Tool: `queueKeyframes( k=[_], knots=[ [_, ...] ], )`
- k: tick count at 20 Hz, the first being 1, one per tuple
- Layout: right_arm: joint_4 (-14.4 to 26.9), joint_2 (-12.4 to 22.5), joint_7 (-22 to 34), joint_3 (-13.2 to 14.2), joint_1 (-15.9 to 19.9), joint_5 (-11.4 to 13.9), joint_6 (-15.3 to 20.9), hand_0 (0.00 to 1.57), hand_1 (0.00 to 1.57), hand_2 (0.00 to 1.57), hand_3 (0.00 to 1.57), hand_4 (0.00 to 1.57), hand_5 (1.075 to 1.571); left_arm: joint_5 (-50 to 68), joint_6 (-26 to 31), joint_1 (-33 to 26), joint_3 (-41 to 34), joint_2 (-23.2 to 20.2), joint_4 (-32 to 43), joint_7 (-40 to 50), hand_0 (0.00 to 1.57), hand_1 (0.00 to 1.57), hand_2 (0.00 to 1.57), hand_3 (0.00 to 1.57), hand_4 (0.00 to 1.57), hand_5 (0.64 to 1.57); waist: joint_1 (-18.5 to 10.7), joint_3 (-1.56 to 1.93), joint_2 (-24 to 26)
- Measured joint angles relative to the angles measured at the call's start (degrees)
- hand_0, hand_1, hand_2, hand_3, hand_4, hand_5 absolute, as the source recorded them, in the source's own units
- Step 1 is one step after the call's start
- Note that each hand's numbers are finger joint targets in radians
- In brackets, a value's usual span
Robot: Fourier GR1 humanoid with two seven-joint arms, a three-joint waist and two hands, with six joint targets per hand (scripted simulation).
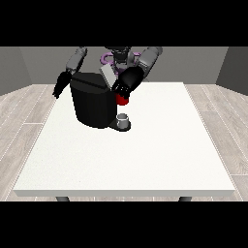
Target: Insert the coffee pod into the coffee machine and close the lid
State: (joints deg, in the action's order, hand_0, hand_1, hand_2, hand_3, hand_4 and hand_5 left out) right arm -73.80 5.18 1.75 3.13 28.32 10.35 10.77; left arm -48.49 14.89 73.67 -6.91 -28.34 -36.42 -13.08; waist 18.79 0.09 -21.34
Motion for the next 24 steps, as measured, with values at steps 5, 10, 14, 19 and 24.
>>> queueKeyframes(
  k=[5,10,14,19,24],
  knots=[
    [-0.5,-0.4,-0.2,-0.7,-0.4,0.8,0.5,0.0,0.0,0.0,0.0,0.16,1.571,-1.4,-1.1,0.0,0.9,-0.9,-0.1,-1.7,1.0,1.0,1.02,0.72,0.0,1.571,0.2,0.06,-0.4],
    [0.1,-0.3,0.0,-0.5,0.5,1.0,0.8,0.0,0.0,0.0,0.0,0.2,1.571,-3.2,-2.3,0.6,1.8,-1.2,-0.4,-1.8,0.0,0.0,0.69,0.55,0.0,1.571,0.2,0.06,-0.9],
    [-0.6,-0.5,0.8,-0.8,0.5,1.8,1.7,0.0,0.0,0.0,0.0,0.12,1.571,-4.2,-3.2,0.5,2.0,-2.2,0.0,-2.9,0.0,0.0,0.59,0.46,0.0,1.571,0.3,0.09,-1.3],
    [-0.3,-0.1,0.9,-0.2,1.1,1.1,0.9,0.0,0.0,0.0,0.0,0.15,1.571,-4.5,-3.4,1.1,1.7,-2.7,0.3,-3.7,0.0,0.0,0.48,0.38,0.0,1.571,0.0,0.11,-1.6],
    [0.5,-0.3,1.2,0.2,0.0,0.6,0.8,0.0,0.0,0.0,0.0,0.0,1.571,-4.9,-2.9,-0.2,2.0,-1.4,0.9,-2.7,0.0,0.0,0.22,0.15,0.0,1.571,-1.3,0.04,1.3]
  ],
)
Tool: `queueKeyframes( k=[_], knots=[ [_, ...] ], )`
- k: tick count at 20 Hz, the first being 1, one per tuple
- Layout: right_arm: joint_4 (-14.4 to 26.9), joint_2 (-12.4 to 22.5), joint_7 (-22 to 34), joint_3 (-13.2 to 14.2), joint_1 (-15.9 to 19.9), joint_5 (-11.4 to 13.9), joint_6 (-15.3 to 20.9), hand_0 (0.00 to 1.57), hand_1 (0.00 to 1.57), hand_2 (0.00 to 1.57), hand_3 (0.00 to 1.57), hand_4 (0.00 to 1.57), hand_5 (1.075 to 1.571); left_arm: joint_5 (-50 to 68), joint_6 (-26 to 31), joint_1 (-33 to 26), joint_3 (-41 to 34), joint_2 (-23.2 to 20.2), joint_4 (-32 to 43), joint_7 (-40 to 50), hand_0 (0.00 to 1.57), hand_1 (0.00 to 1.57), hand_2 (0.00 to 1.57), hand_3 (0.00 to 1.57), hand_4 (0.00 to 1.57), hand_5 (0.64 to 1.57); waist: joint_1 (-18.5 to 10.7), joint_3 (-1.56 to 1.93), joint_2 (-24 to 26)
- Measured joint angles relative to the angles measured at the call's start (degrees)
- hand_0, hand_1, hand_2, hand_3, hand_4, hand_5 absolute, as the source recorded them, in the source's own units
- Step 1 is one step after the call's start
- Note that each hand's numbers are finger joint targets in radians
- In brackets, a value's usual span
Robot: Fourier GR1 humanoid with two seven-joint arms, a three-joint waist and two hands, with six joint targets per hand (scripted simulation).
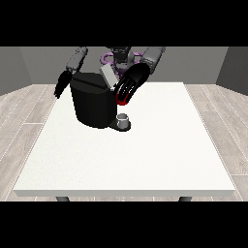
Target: Insert the coffee pod into the coffee machine and close the lid
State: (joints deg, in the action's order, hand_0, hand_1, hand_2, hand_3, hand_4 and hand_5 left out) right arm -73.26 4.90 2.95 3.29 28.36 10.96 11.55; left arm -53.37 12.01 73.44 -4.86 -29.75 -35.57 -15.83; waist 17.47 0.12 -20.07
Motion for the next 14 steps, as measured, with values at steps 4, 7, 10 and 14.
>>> queueKeyframes(
  k=[4,7,10,14],
  knots=[
    [2.7,0.3,-1.9,1.4,-2.9,-1.2,-0.5,0.0,0.0,0.0,0.0,0.0,1.571,0.3,0.6,-2.6,0.2,2.5,-0.6,1.5,0.0,0.0,0.0,0.05,0.0,1.571,-2.7,-0.06,4.0],
    [4.4,0.0,-3.7,2.2,-6.4,-1.9,-0.6,0.0,0.0,0.0,0.0,0.0,1.571,1.1,1.1,-6.7,0.6,5.3,-1.2,1.2,0.0,0.0,0.08,0.0,0.0,1.571,-5.6,-0.07,8.0],
    [6.1,0.2,-4.7,2.8,-9.0,-2.4,-1.1,0.0,0.0,0.0,0.0,0.0,1.571,2.4,1.5,-10.3,0.7,8.3,-2.2,1.4,0.0,0.0,0.13,0.0,0.0,1.571,-8.1,-0.09,11.9],
    [6.7,0.4,-5.8,3.6,-13.3,-3.0,-1.3,0.0,0.0,0.0,0.0,0.0,1.571,10.7,1.0,-15.6,-5.5,13.9,-2.6,-0.9,0.0,0.0,0.0,0.0,0.42,1.571,-11.1,-0.17,17.1]
  ],
)
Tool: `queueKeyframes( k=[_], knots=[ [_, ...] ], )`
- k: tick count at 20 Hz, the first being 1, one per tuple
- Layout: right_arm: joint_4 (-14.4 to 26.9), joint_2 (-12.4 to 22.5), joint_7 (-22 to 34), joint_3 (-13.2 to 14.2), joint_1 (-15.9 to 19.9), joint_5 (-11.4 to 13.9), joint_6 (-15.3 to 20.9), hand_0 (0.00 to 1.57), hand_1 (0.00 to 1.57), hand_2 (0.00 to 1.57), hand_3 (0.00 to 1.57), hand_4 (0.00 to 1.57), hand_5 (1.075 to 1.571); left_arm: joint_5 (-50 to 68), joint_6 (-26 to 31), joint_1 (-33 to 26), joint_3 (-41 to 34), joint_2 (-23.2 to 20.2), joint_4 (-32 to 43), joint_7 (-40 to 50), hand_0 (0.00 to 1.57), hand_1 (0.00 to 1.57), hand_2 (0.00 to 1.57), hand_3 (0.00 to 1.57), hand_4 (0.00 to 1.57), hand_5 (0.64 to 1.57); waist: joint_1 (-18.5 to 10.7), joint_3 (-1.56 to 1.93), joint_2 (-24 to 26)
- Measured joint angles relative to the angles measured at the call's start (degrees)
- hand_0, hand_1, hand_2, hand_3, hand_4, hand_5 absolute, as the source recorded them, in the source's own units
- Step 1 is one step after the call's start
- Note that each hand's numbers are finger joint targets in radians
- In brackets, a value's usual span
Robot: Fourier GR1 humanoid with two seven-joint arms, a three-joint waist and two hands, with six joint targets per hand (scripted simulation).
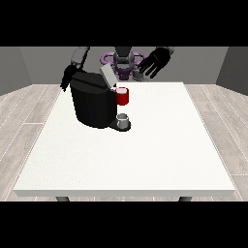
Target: Insert the coffee pod into the coffee machine and close the lid
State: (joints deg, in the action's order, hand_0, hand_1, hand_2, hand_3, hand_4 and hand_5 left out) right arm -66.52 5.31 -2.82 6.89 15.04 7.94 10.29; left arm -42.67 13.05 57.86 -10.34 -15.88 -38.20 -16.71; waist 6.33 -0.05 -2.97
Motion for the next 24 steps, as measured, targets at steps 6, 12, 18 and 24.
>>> queueKeyframes(
  k=[6,12,18,24],
  knots=[
    [-0.8,-0.2,-0.9,1.0,-4.2,-1.5,-0.5,0.0,0.0,0.0,0.0,0.0,1.571,13.1,1.8,-10.2,-9.8,8.1,1.4,-2.7,0.0,0.0,0.0,0.0,0.39,1.571,-5.7,-0.05,8.6],
    [-4.5,-0.5,1.0,-0.7,-4.0,-3.7,-4.7,0.0,0.0,0.0,0.0,0.0,1.571,16.9,3.1,-20.4,-11.5,13.0,2.5,-3.6,0.0,0.0,0.0,0.0,0.44,1.571,-9.8,0.0,16.8],
    [-8.4,1.7,4.0,-3.0,-1.9,-3.5,-8.7,0.0,0.0,0.0,0.0,0.24,1.571,19.6,3.9,-26.1,-11.5,13.9,0.3,-1.9,0.0,0.0,0.0,0.0,0.39,1.571,-11.7,0.02,19.9],
    [-6.4,4.6,4.4,-0.2,2.3,-4.2,-9.5,0.0,0.0,0.0,0.0,0.0,1.571,24.0,5.1,-29.0,-8.2,15.4,-6.5,0.4,0.0,0.0,0.0,0.0,0.38,1.571,-15.3,0.05,17.6]
  ],
)
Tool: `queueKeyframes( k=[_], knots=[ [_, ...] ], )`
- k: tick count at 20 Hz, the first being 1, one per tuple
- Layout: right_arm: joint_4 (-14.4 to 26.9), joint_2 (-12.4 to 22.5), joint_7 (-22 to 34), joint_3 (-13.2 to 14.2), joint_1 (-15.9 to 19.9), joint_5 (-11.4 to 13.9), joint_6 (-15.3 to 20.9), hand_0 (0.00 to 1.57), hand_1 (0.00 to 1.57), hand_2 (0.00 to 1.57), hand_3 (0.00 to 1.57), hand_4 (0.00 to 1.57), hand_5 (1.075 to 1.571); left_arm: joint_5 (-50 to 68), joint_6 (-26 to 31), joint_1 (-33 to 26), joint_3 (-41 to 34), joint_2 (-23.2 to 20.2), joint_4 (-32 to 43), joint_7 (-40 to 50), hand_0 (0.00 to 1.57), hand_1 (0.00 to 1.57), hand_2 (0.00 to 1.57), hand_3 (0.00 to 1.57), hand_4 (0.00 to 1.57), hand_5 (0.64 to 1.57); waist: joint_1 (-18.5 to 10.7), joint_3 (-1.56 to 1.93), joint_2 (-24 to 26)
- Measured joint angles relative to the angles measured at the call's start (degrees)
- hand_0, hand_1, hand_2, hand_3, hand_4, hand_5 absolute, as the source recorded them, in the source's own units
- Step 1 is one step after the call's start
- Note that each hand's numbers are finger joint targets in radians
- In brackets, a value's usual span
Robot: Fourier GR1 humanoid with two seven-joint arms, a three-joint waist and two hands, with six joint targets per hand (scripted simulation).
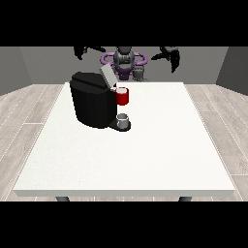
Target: Insert the coffee pod into the coffee machine and close the lid
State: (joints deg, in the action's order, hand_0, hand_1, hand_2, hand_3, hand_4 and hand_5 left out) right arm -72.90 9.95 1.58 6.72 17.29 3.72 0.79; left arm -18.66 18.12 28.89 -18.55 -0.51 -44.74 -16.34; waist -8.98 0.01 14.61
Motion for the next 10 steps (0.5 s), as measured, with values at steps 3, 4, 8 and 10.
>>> queueKeyframes(
  k=[3,4,8,10],
  knots=[
    [2.2,0.2,1.9,1.5,3.1,-1.2,0.3,0.0,0.0,0.0,0.0,0.0,1.571,3.0,-0.2,-1.8,3.2,0.2,-2.9,1.3,0.0,0.0,0.0,0.0,0.39,1.571,-1.3,0.01,-0.9],
    [2.5,0.7,2.4,2.0,3.8,-1.9,-0.4,0.0,0.0,0.0,0.0,0.0,1.571,3.7,0.3,-2.1,3.3,0.1,-4.3,2.0,0.0,0.0,0.0,0.0,0.39,1.571,-1.4,0.0,-1.5],
    [5.0,1.0,3.5,4.4,7.0,-5.0,-1.4,0.0,0.0,0.0,0.0,0.13,1.571,5.8,-0.7,-3.7,5.8,0.2,-8.8,3.0,0.0,0.0,0.0,0.0,0.36,1.571,-2.5,0.01,-4.1],
    [6.8,1.1,3.6,5.5,8.6,-6.0,-1.2,0.0,0.0,0.0,0.0,0.18,1.571,7.2,-0.9,-3.5,6.8,-0.2,-11.3,4.7,0.0,0.0,0.0,0.0,0.36,1.571,-3.2,0.01,-5.5]
  ],
)
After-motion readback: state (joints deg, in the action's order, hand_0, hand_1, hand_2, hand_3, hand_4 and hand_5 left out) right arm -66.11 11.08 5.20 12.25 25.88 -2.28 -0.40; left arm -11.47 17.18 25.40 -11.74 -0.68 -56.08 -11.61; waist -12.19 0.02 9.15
